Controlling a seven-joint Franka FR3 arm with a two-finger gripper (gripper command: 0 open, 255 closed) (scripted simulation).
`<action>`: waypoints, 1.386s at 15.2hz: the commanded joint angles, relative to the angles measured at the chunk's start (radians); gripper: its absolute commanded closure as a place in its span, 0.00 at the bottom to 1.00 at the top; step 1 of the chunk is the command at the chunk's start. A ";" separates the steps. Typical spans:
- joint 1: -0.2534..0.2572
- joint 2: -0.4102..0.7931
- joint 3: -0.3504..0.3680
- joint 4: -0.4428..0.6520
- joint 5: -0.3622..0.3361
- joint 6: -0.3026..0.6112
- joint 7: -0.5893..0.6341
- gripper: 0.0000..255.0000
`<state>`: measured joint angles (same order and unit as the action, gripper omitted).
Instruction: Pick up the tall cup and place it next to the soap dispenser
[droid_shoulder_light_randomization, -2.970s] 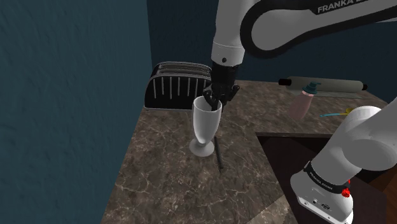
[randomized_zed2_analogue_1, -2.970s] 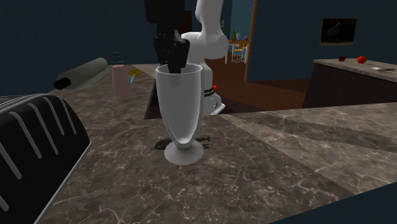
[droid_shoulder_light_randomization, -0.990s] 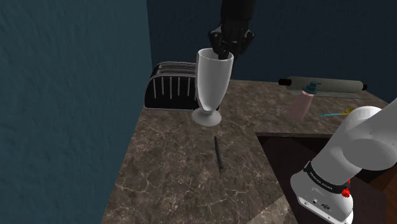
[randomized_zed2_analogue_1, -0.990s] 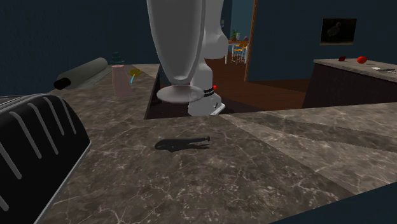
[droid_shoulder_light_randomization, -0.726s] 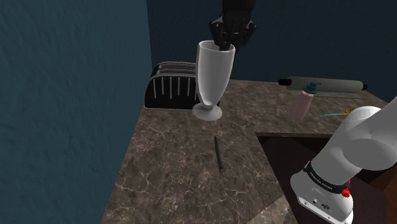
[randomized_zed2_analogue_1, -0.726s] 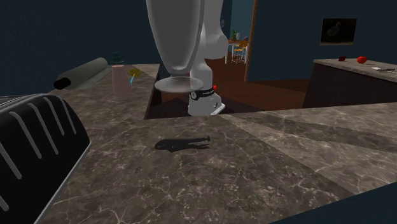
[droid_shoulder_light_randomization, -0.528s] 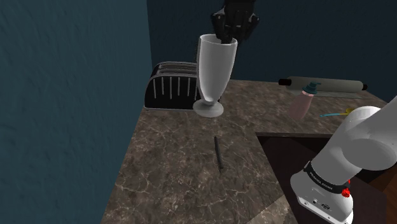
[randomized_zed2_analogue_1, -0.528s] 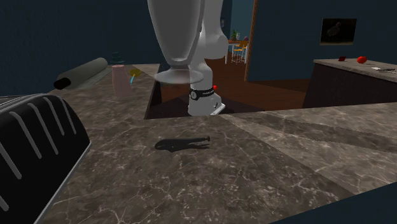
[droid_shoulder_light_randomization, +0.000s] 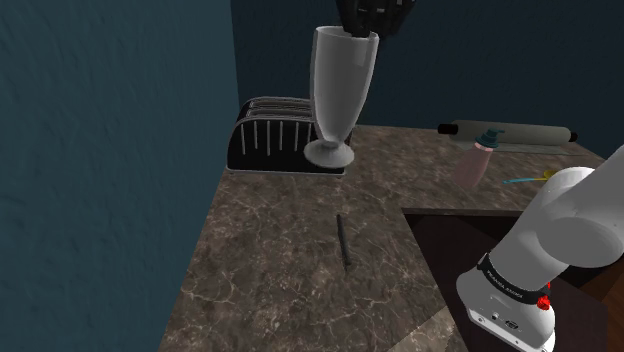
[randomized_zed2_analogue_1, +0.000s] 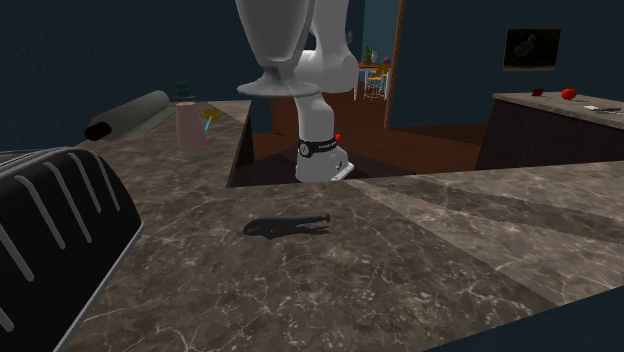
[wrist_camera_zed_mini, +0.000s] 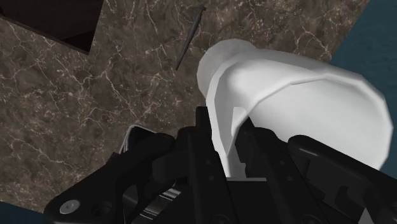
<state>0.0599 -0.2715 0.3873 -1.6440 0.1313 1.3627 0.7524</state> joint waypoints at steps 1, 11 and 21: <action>-0.006 -0.024 -0.020 -0.010 0.003 -0.015 -0.025 1.00; -0.057 -0.232 -0.221 -0.205 -0.031 -0.046 -0.287 1.00; -0.108 -0.331 -0.421 -0.284 -0.142 -0.075 -0.537 1.00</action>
<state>-0.0414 -0.5968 -0.0067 -1.9284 0.0065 1.2922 0.2507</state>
